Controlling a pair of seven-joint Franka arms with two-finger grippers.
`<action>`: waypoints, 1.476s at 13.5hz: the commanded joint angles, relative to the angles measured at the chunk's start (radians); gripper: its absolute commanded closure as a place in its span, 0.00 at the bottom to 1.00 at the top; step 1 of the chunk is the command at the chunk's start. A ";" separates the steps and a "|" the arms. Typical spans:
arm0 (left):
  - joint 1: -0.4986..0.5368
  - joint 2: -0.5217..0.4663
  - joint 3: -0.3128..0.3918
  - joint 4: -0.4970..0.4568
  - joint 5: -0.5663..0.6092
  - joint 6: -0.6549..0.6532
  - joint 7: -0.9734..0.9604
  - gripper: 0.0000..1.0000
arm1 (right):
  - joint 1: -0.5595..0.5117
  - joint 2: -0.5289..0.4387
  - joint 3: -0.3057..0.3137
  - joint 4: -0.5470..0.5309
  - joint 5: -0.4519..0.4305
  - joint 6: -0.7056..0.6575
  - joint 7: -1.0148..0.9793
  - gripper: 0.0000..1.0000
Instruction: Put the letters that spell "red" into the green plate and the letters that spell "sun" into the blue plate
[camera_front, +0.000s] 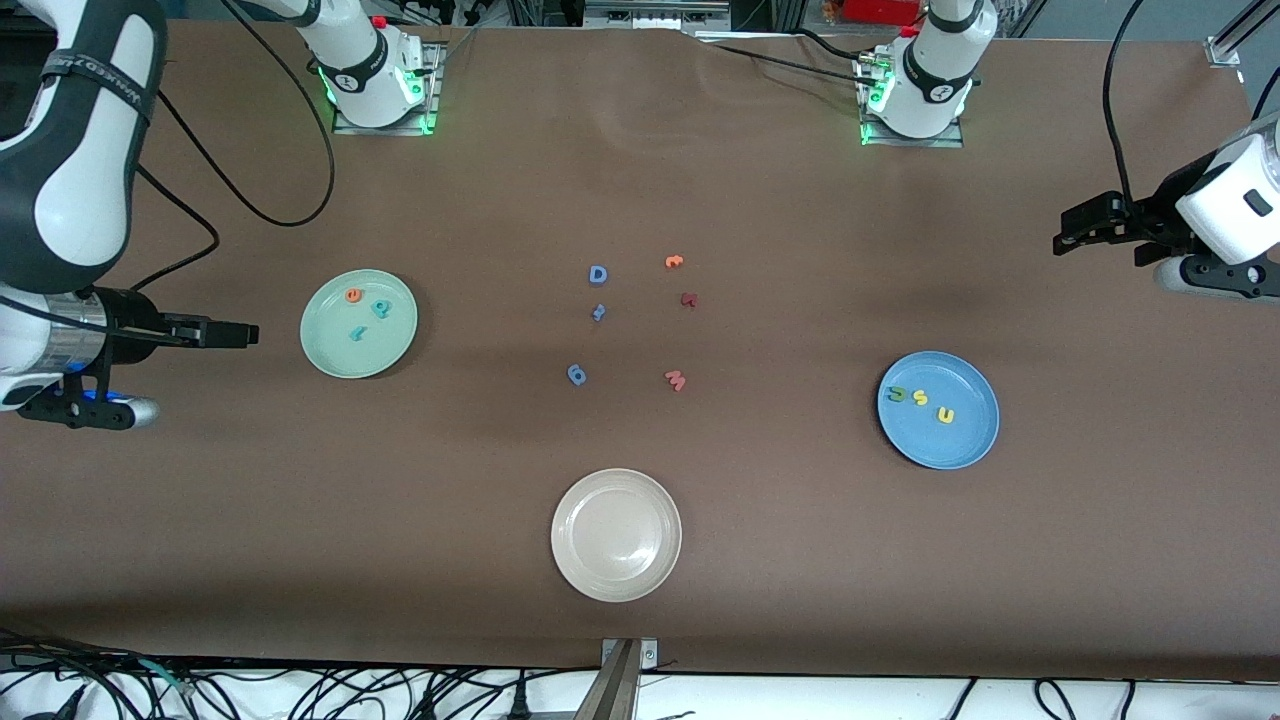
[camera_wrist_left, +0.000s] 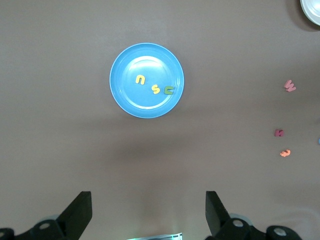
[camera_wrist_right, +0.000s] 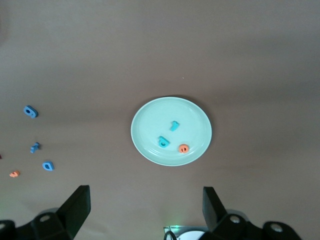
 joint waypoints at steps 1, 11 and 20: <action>0.010 0.009 0.004 0.025 -0.022 -0.015 0.015 0.00 | -0.144 -0.064 0.233 0.018 -0.119 -0.019 0.057 0.01; 0.034 0.009 0.009 0.025 -0.028 -0.016 0.010 0.00 | -0.408 -0.287 0.660 -0.255 -0.386 0.231 0.086 0.01; 0.056 0.009 0.009 0.024 -0.025 -0.018 0.018 0.00 | -0.402 -0.360 0.676 -0.405 -0.414 0.391 0.085 0.01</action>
